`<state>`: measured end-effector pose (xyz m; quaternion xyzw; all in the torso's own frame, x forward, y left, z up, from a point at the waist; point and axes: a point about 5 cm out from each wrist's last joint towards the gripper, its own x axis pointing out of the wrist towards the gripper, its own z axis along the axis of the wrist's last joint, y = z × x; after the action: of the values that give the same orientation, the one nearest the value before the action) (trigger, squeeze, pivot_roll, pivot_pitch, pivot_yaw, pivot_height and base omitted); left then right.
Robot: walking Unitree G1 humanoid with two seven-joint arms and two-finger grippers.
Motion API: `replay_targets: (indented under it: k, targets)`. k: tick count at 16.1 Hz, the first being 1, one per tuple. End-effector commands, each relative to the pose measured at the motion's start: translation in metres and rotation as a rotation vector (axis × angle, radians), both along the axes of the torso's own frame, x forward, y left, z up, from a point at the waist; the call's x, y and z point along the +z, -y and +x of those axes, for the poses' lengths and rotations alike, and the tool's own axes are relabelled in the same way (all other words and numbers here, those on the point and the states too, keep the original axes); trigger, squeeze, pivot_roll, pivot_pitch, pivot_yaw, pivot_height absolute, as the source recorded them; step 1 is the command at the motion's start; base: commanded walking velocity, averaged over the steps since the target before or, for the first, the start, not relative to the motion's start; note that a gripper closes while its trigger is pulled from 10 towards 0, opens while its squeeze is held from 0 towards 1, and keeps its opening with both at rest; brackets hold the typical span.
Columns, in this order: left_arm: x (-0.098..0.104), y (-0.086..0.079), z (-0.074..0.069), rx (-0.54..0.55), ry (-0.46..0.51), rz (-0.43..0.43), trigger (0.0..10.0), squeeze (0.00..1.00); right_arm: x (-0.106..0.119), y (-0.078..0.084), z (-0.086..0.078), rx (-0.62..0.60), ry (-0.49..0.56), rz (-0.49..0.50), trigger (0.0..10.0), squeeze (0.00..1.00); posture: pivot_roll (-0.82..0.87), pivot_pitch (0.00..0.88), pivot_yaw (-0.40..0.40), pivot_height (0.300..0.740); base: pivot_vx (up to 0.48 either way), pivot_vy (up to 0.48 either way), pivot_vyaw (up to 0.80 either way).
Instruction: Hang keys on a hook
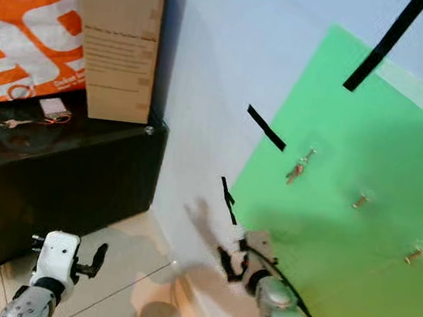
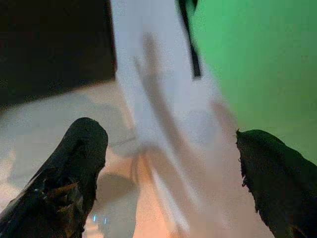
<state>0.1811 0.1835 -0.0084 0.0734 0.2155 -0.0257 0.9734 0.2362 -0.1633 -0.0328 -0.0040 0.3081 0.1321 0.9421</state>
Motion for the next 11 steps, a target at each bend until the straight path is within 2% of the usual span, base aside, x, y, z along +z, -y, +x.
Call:
replay_targets:
  k: [1,3,5,9,11]
  targets:
    - [0.005,0.006,0.004,-0.016,0.019,-0.001,10.0,0.00,0.003,0.008,0.001,-0.014,0.006,0.003,10.0,0.00,0.07,0.000,-0.174,0.740,0.259,0.000,0.00]
    - [0.002,0.007,0.000,-0.027,0.006,-0.004,10.0,0.00,0.007,0.008,-0.002,0.096,0.017,-0.024,10.0,0.00,0.06,0.000,-0.172,0.740,0.264,0.000,0.00]
    - [0.003,0.006,0.000,-0.026,0.010,0.002,10.0,0.00,0.008,0.007,-0.001,0.098,0.014,-0.019,10.0,0.00,0.09,0.000,-0.183,0.740,0.264,0.000,0.80]
    - [0.004,-0.002,-0.002,-0.002,0.009,0.009,10.0,0.00,0.006,-0.005,-0.002,0.121,0.000,0.007,10.0,0.00,0.07,0.000,-0.172,0.740,0.265,0.000,0.80]
    - [0.003,0.000,0.000,-0.019,0.006,0.016,10.0,0.00,0.005,-0.006,-0.004,0.084,-0.012,0.024,10.0,0.00,0.07,0.000,-0.172,0.740,0.268,0.000,0.00]
